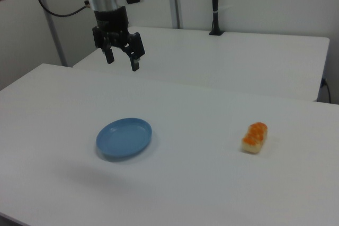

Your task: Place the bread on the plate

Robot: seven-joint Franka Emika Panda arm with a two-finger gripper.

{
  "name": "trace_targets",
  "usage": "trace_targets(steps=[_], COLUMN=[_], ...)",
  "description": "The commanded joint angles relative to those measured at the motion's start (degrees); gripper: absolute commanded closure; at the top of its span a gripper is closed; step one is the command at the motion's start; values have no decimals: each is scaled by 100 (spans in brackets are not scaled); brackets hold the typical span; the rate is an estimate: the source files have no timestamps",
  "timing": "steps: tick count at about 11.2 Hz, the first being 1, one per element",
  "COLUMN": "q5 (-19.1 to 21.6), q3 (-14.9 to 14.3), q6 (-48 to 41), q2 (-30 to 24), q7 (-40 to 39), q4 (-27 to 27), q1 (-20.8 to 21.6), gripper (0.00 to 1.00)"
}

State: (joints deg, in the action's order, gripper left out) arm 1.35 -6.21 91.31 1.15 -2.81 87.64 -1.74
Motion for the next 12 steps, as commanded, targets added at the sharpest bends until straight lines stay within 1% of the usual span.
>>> trace_targets(steps=[1, 2, 3, 4, 5, 7, 8, 10, 12], q5=[-116, -413, -599, -601, -627, -627, -627, -618, -601], q3=[-47, -47, -56, -73, -82, -91, -100, -117, -126], q6=[159, 159, 167, 228, 490, 1192, 1605, 2150, 3054], q2=[-27, 25, 191, 340, 490, 736, 929, 1368, 1859], q7=[-428, -1014, -1489, -1859, -2133, -2145, -2110, -1821, -1635], q4=[69, 69, -1, -98, -107, -98, -90, -90, -72], q1=[-2, -37, -159, -404, -580, -853, -907, -1205, -1407], gripper=[0, 0, 0, 0, 0, 0, 0, 0, 0])
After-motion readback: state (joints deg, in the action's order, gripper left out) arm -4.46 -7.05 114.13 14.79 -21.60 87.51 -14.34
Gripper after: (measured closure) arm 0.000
